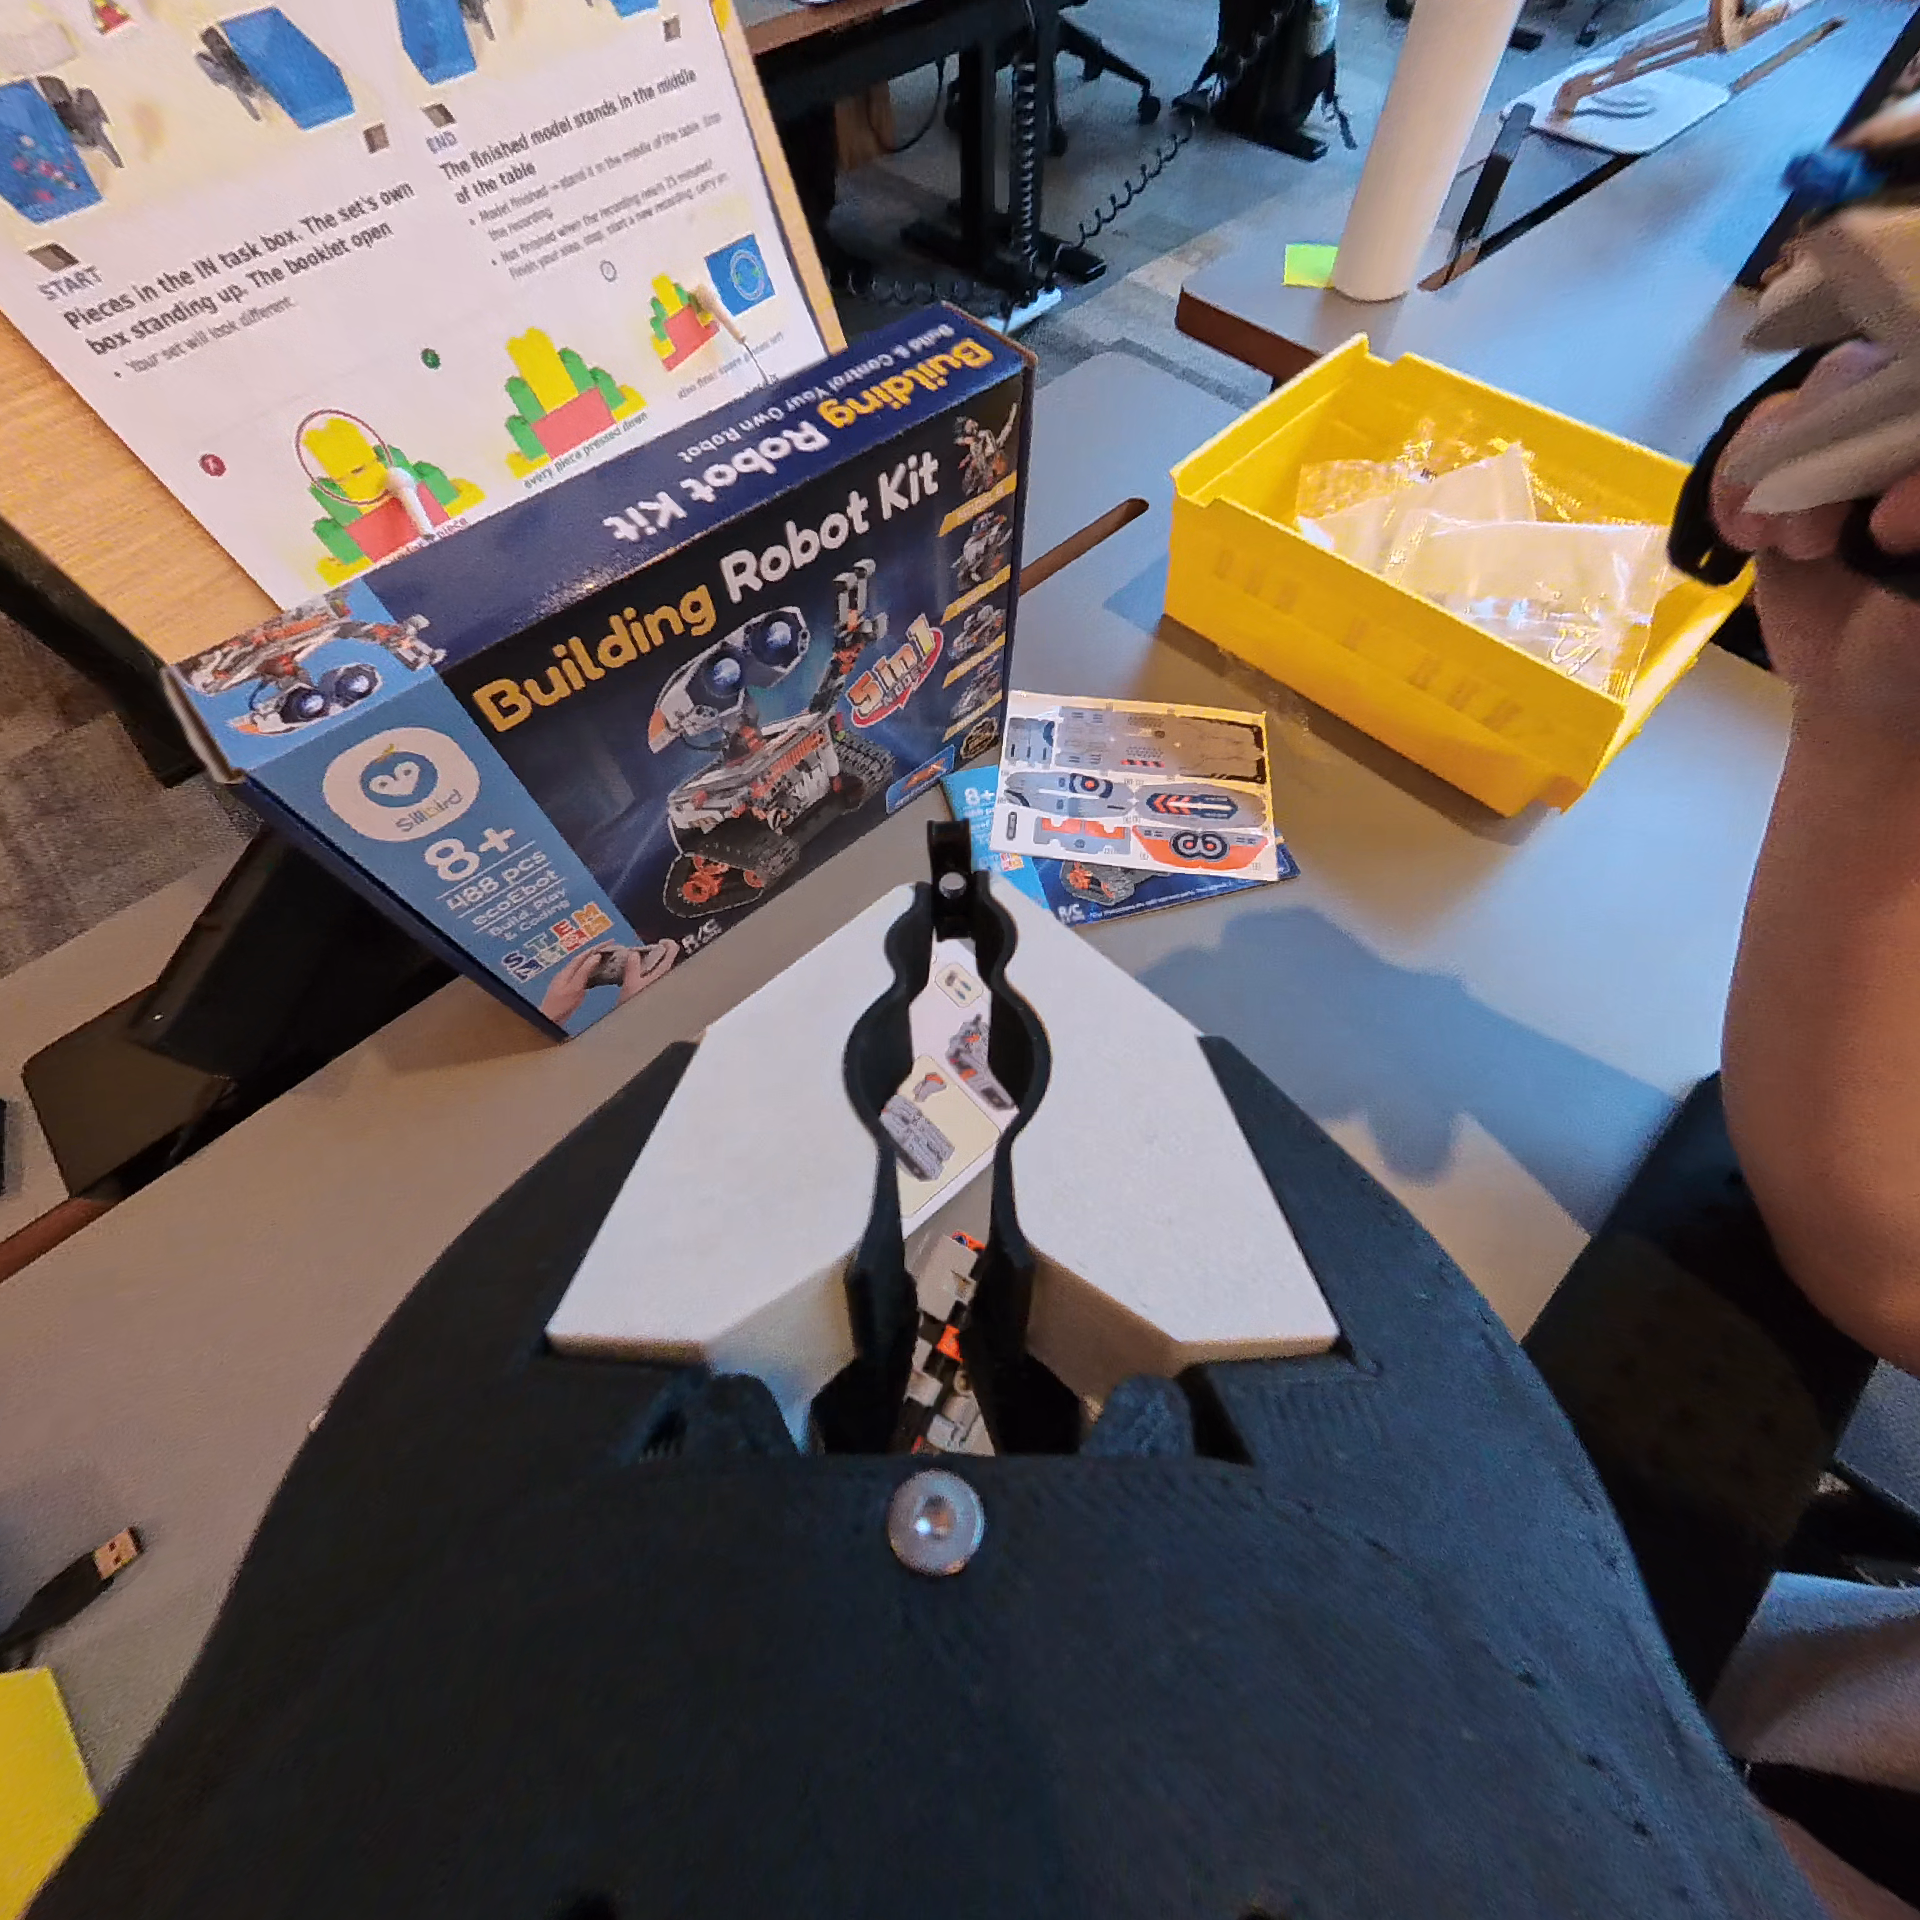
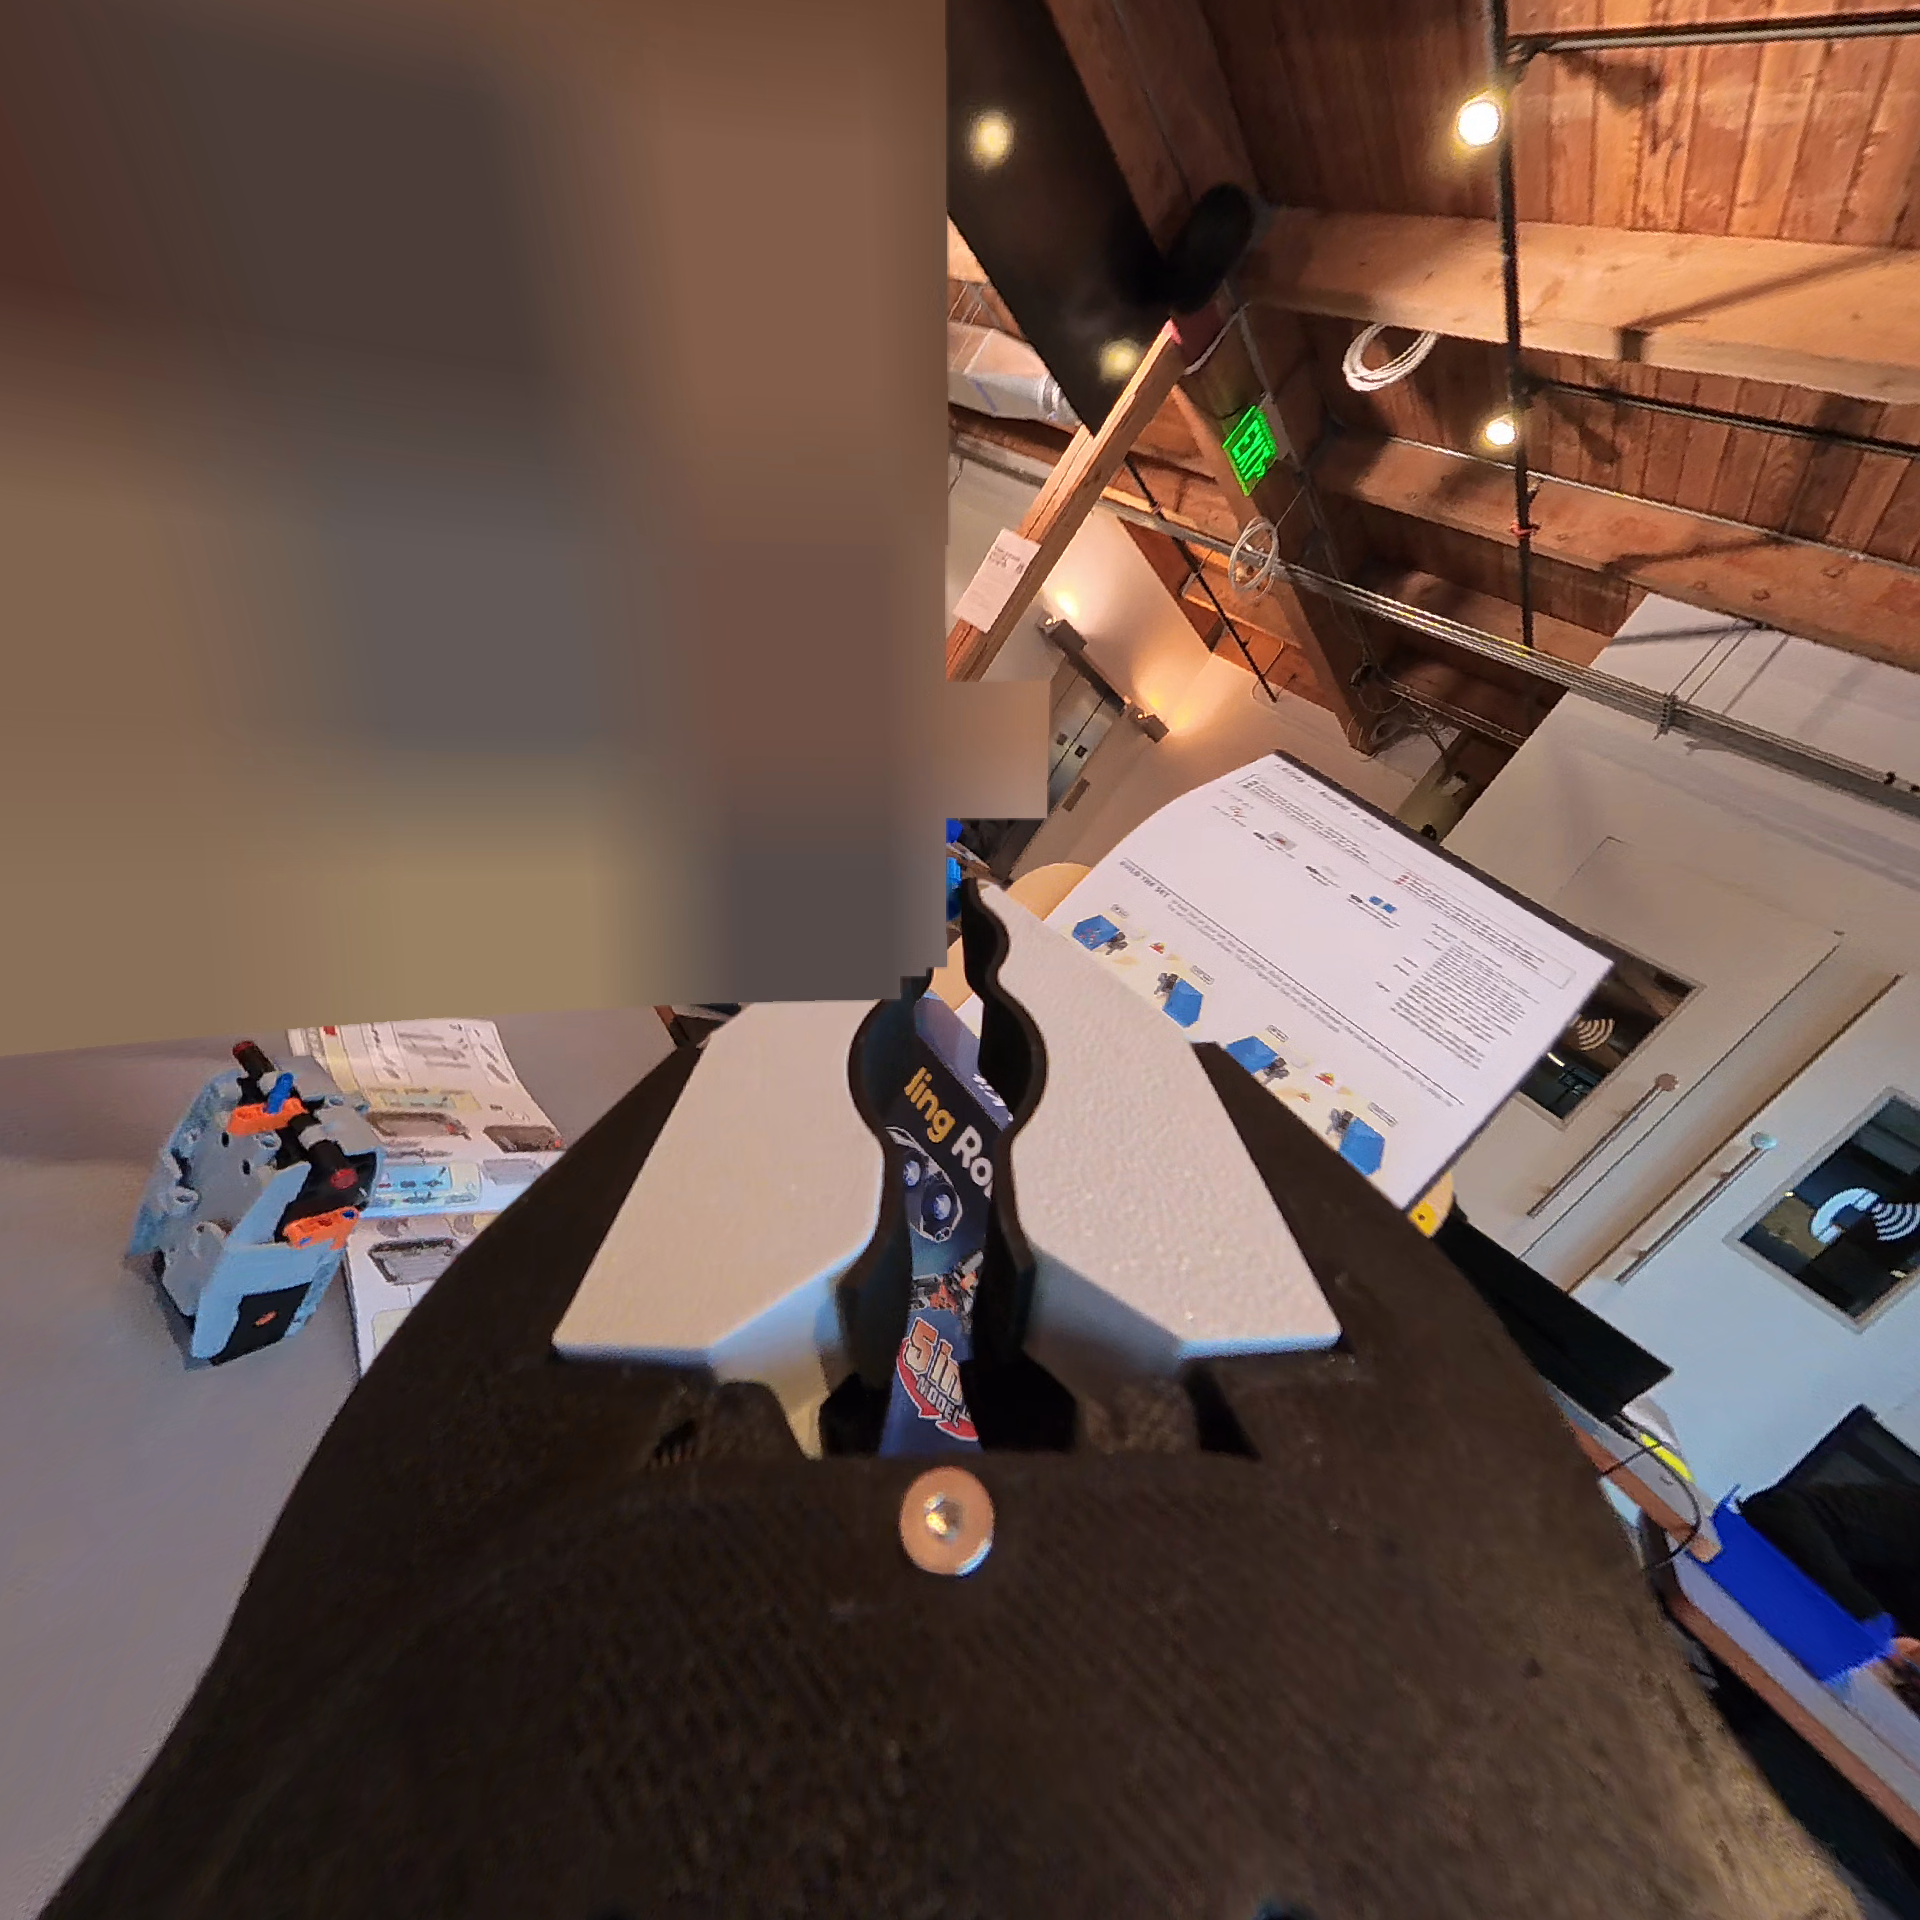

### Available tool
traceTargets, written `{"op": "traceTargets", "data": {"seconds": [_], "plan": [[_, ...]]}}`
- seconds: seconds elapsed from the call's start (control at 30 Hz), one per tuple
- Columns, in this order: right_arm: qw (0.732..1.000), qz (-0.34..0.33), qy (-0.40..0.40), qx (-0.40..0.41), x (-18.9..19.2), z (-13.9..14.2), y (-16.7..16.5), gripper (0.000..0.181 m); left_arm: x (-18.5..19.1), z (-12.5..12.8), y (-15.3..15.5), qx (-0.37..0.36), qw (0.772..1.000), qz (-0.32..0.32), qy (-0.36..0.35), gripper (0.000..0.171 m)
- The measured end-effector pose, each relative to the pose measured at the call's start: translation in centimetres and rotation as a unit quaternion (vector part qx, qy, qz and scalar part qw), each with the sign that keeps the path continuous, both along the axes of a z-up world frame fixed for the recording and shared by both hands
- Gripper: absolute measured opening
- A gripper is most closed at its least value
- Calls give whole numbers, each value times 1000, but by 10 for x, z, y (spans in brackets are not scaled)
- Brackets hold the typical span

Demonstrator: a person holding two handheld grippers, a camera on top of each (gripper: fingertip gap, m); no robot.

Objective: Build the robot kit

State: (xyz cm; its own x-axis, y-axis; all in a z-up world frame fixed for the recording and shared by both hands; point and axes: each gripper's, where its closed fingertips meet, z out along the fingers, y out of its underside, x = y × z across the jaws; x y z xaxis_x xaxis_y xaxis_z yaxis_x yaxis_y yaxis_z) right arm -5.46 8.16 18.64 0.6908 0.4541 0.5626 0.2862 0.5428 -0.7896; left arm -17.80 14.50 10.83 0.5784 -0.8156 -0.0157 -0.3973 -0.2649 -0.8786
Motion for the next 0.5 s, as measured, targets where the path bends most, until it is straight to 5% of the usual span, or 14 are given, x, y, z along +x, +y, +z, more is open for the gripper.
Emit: {"op": "traceTargets", "data": {"seconds": [0.5], "plan": [[998,-22,-56,-23,-27,-28,24,3,37,-24,14,-14,998,-49,22,5]]}}
